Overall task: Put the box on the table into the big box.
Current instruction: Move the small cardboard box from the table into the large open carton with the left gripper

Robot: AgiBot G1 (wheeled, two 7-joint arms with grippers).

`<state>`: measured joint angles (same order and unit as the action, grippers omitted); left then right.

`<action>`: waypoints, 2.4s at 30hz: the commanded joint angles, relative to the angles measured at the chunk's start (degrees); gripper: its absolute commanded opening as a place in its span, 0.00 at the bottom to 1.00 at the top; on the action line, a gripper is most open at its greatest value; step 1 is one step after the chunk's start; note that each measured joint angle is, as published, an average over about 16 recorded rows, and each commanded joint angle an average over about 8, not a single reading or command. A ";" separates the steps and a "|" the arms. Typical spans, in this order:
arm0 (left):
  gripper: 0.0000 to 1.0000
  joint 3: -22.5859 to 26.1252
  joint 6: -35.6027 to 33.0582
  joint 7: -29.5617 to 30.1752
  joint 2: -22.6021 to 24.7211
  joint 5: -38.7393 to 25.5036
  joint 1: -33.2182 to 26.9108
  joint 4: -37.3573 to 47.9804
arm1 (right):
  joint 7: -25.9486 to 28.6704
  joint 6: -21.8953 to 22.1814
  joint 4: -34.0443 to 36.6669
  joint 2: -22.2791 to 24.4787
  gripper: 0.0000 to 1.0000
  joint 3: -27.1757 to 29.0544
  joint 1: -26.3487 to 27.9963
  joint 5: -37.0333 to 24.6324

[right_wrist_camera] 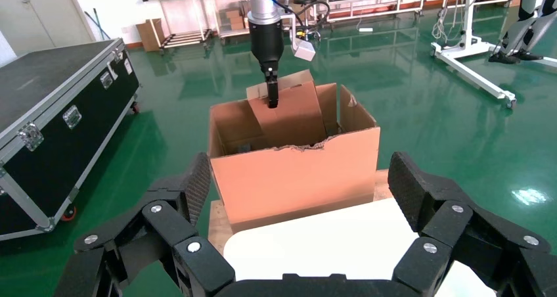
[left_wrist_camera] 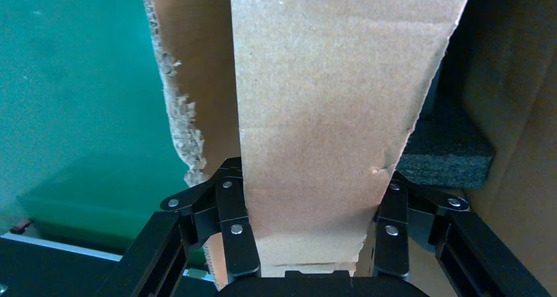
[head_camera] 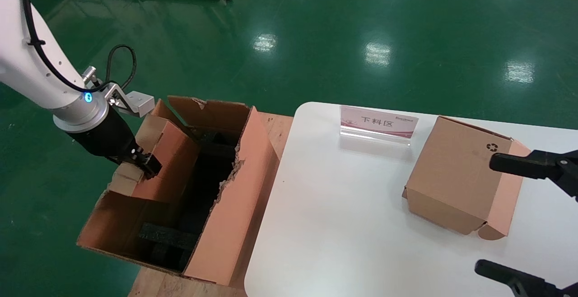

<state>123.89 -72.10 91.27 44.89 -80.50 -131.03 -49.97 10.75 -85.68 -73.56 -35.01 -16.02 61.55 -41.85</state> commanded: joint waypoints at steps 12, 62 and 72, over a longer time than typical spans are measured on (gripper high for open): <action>0.00 1.03 -1.04 2.26 -0.39 -1.80 -1.68 -2.23 | 0.00 0.00 0.00 0.00 1.00 0.00 0.00 0.00; 1.00 3.37 4.10 14.03 -0.60 -6.11 4.71 -8.32 | 0.00 0.00 0.00 0.00 1.00 0.00 0.00 0.00; 1.00 3.47 4.28 14.40 -0.61 -6.30 4.93 -8.50 | 0.00 0.00 0.00 0.00 1.00 0.00 0.00 0.00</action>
<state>127.35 -67.82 105.66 44.27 -86.82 -126.09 -58.47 10.75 -85.68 -73.56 -35.01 -16.02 61.55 -41.85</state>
